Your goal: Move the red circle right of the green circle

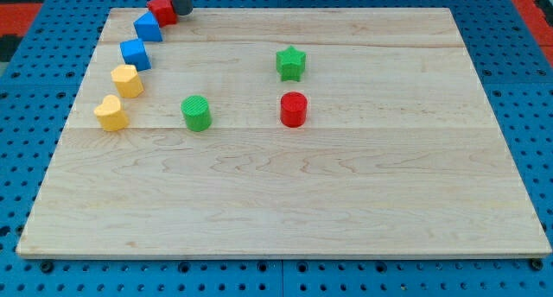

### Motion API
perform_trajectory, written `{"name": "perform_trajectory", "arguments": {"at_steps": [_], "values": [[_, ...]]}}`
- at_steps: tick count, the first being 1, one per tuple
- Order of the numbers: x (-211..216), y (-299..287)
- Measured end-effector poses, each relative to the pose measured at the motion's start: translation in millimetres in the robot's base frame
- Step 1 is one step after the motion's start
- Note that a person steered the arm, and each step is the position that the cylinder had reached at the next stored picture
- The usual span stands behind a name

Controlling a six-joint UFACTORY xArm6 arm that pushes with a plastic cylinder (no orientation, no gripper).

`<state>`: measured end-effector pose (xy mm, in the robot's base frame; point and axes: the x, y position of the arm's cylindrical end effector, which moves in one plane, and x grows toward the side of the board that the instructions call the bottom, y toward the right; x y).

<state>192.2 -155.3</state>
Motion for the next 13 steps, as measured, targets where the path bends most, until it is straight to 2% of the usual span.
{"name": "perform_trajectory", "arguments": {"at_steps": [1,2,4,8,9,10,13], "values": [[-0.7,1.0],[2.1,67.5],[78.8,155.9],[121.2,255.1],[175.2,255.7],[211.2,255.8],[215.7,198.9]]}}
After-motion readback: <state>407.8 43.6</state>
